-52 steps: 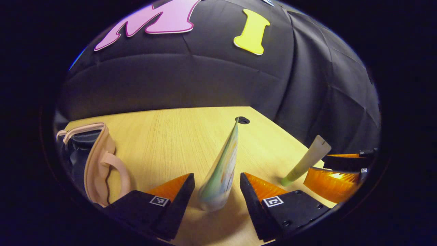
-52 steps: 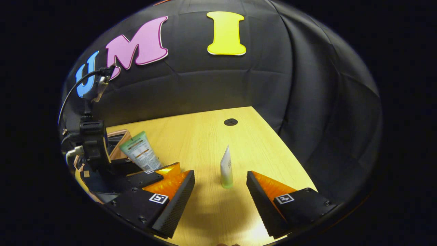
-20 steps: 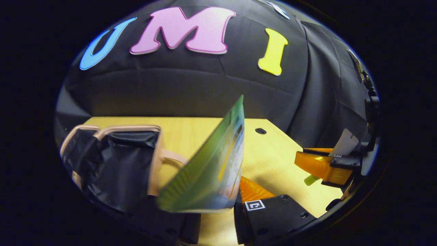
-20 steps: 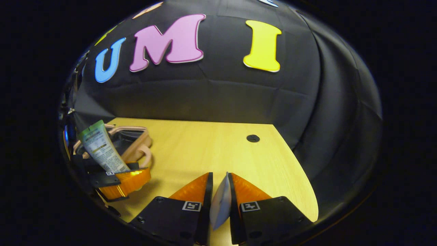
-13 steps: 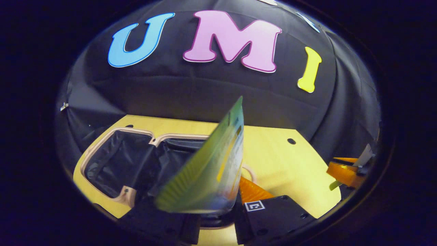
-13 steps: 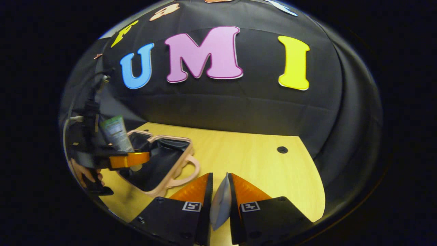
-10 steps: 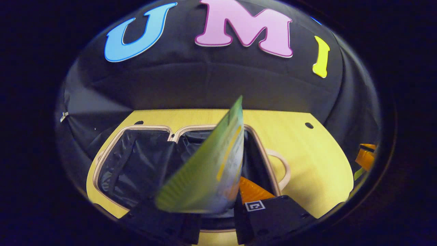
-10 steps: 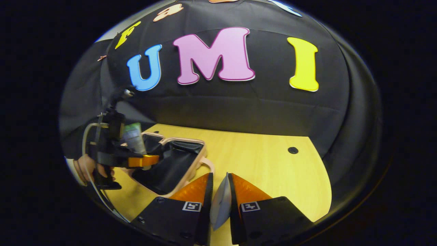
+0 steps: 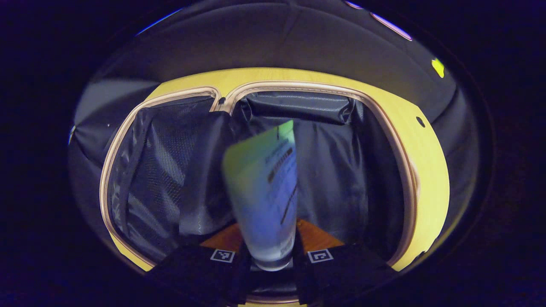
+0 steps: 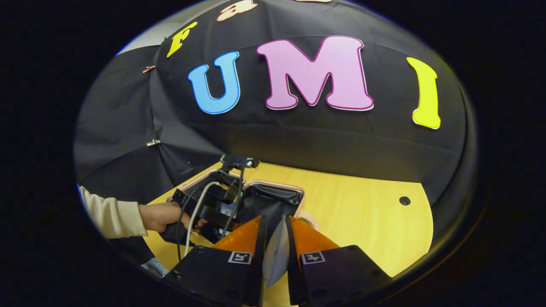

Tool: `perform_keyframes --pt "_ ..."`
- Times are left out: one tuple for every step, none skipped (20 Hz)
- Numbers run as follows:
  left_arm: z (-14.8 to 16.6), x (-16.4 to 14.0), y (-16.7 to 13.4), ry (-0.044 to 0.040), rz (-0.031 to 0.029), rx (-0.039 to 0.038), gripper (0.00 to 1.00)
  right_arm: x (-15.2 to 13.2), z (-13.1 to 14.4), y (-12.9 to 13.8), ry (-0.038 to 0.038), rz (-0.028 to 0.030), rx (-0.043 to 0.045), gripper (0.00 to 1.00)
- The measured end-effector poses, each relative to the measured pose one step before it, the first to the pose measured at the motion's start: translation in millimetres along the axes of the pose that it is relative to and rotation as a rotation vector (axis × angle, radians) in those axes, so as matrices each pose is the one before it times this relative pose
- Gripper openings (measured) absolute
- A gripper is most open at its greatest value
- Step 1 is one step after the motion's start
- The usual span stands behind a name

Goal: First open the suitcase, pack the skin care products into it, and then close the suitcase.

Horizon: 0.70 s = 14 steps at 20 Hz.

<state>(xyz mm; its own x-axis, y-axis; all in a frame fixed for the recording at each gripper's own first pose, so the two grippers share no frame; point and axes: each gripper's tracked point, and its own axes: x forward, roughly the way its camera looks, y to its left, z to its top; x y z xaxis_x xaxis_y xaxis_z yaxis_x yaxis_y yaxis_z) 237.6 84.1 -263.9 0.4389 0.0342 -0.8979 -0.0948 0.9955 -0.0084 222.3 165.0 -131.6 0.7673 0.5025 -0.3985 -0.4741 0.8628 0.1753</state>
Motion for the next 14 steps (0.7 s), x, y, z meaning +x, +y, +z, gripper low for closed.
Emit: perform_keyframes --pt "2.67 0.84 1.29 -0.00095 0.00140 -0.00525 0.48 4.59 -1.25 1.55 0.00476 0.00407 0.00788 0.27" --pt "4.16 0.73 -0.83 -0.00695 -0.01021 -0.01001 0.48 3.32 0.60 0.01 0.00684 0.00097 0.01091 0.27" --pt "1.55 -3.03 -5.20 -0.00672 -0.02117 -0.01678 0.48 1.43 0.01 1.04 0.00771 -0.00184 0.01050 0.27" --pt "6.53 -7.80 -7.81 -0.03428 -0.03258 -0.02871 0.54 1.35 1.77 1.29 0.00297 -0.00095 0.00595 0.27" --pt "7.86 -8.80 -4.36 -0.05070 -0.01914 -0.02249 0.61 1.97 1.00 0.11 0.00446 -0.00307 0.00257 0.27" --pt "10.40 -14.48 -1.10 -0.06524 -0.01001 -0.01929 0.82 1.97 1.07 0.72 0.00366 0.00008 0.00402 0.27" --pt "12.61 -20.20 2.34 -0.07868 0.00466 -0.01985 0.87 2.69 -1.34 -0.56 0.00640 -0.00030 0.00506 0.27" --pt "9.76 -14.99 5.86 -0.06337 0.01144 -0.01499 0.95 5.04 -0.08 0.37 0.00974 -0.00011 0.00386 0.27" --pt "12.23 -20.06 14.87 -0.06502 0.02568 -0.01822 0.98 6.98 -1.80 1.36 0.00954 -0.00185 0.00013 0.27" --pt "8.59 -19.43 14.98 -0.04430 0.03093 -0.01330 0.98 7.88 -3.91 2.21 0.01645 0.00113 -0.00093 0.27" --pt "7.48 -17.55 16.79 -0.03538 0.02721 -0.01119 0.98 10.49 -5.58 3.40 0.02566 0.00308 0.00293 0.27" --pt "4.73 -15.61 14.23 -0.02640 0.01915 -0.01116 0.99 13.51 -3.54 4.76 0.02098 0.00535 0.00631 0.27" --pt "-0.60 -14.83 15.55 -0.01656 0.01620 -0.01185 0.98 14.97 -5.70 5.78 0.02363 0.00547 -0.00032 0.27" --pt "-0.14 -12.63 14.83 -0.01370 0.01260 -0.01106 0.96 15.94 -7.43 6.27 0.03282 0.00142 0.00113 0.27"
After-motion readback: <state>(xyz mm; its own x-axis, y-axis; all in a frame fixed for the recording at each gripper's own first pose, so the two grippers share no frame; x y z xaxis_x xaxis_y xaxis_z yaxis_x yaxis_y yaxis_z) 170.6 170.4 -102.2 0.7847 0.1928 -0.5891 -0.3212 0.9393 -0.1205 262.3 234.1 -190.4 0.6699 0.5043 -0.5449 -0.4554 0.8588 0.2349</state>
